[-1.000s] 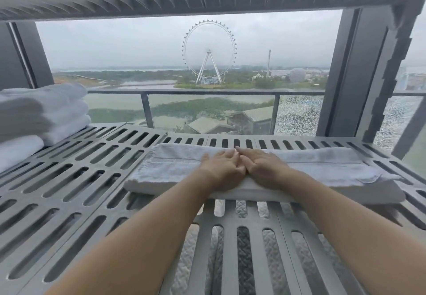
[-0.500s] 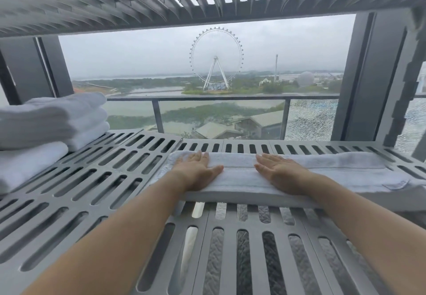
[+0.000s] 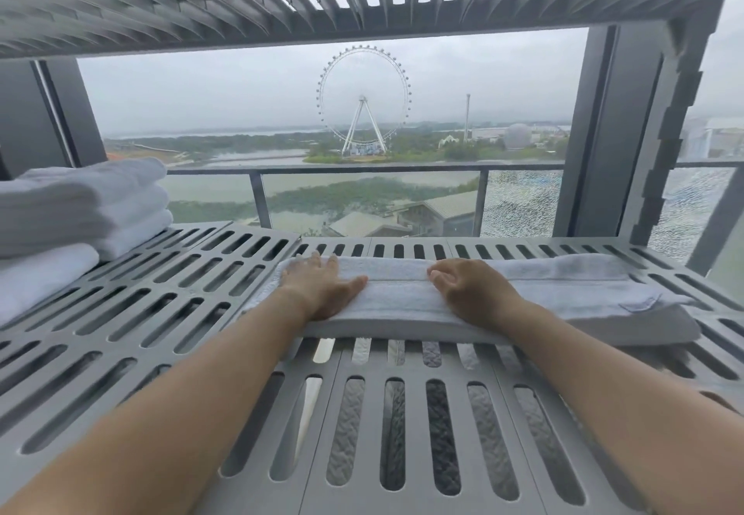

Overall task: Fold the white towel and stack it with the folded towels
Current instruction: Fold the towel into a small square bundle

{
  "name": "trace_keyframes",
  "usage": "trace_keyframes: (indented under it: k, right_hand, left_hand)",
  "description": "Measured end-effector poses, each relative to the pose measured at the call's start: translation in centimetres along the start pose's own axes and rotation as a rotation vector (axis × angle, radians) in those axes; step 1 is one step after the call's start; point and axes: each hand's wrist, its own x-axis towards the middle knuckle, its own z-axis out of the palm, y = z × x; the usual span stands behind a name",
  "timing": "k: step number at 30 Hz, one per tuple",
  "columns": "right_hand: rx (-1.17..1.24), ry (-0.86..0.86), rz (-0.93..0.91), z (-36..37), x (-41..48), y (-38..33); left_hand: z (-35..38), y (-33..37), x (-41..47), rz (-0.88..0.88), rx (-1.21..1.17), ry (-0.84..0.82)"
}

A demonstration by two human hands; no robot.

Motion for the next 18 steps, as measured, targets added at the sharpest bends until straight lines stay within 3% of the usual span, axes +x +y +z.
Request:
trace_keyframes:
  k: [3,5,8,18]
  right_hand:
    - [0.023,0.024,-0.118,0.1,-0.1,0.0]
    - [-0.004,-0.128,-0.175,0.3,-0.1,0.1]
    - [-0.065,-0.272,-0.169,0.3,0.1,0.4]
    - [-0.176,-0.201,-0.214,-0.3,-1.6,-1.5]
  left_hand:
    - [-0.1,0.2,-1.0,0.252,-0.046,0.061]
    - [0.1,-0.8,-1.7,0.3,-0.06,-0.02]
    - [0.1,-2.8,-2.2,0.162,-0.008,-0.086]
    - [-0.1,-2.1,-4.0,-0.139,0.022,-0.045]
